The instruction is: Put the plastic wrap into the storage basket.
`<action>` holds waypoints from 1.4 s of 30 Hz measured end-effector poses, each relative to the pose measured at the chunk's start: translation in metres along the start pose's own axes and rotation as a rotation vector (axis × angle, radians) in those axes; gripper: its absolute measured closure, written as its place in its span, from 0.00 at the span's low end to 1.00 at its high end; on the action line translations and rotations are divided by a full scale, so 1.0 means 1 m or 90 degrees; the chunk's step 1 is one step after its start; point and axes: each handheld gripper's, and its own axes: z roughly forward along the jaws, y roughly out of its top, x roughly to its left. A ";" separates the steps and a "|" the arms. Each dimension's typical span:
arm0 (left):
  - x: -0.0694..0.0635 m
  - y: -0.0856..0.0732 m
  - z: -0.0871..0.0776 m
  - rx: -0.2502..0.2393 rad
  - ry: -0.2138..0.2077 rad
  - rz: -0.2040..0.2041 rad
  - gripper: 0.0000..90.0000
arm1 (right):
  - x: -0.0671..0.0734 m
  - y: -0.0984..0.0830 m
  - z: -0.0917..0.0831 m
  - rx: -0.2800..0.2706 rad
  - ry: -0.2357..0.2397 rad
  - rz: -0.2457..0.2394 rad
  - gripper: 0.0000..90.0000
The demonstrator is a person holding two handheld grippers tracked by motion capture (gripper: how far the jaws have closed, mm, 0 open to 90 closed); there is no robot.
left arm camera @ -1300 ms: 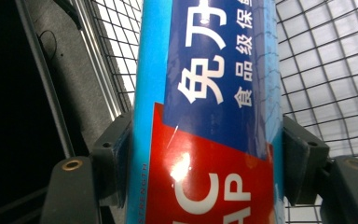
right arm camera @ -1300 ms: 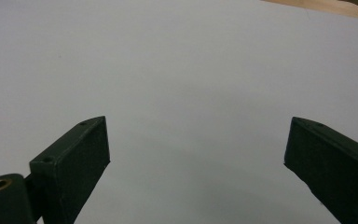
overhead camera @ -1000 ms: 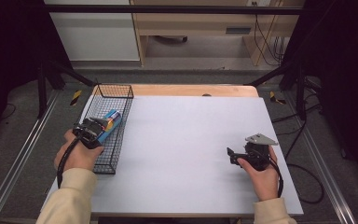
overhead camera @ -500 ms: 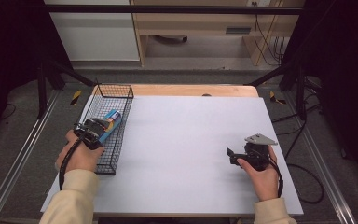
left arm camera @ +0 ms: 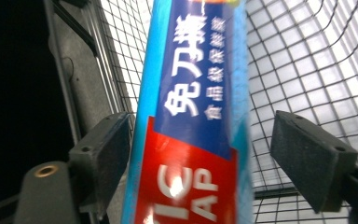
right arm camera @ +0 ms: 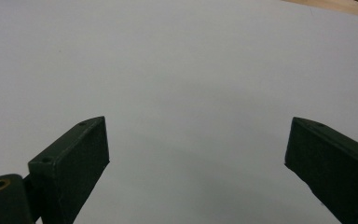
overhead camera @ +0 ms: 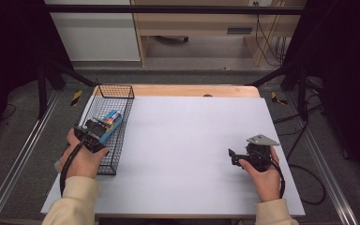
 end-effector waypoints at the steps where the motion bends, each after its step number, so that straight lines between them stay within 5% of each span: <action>1: 0.000 0.000 -0.002 -0.010 0.003 -0.004 0.22 | 0.000 0.000 0.000 0.000 0.000 0.000 0.07; 11: 0.000 -0.003 -0.026 -0.093 0.018 -0.026 0.15 | -0.001 0.000 -0.001 -0.003 -0.003 -0.004 0.07; 19: -0.002 -0.004 -0.046 -0.180 -0.017 -0.055 0.12 | -0.001 0.000 -0.002 -0.004 -0.006 -0.001 0.07; 23: -0.006 -0.002 -0.053 -0.220 -0.055 -0.062 0.11 | -0.001 0.000 -0.003 -0.006 -0.009 0.001 0.07; 29: -0.018 0.005 -0.060 -0.272 -0.083 -0.051 0.09 | -0.004 -0.001 -0.003 -0.010 -0.011 0.001 0.06; 32: -0.025 0.011 -0.064 -0.302 -0.109 -0.026 0.08 | -0.004 0.000 -0.004 -0.011 -0.014 0.004 0.06; 36: -0.032 0.015 -0.067 -0.329 -0.146 -0.009 0.08 | -0.004 0.000 -0.004 -0.011 -0.016 -0.001 0.06; 42: -0.038 0.019 -0.071 -0.350 -0.166 0.010 0.07 | -0.004 0.000 -0.005 -0.013 -0.018 0.003 0.06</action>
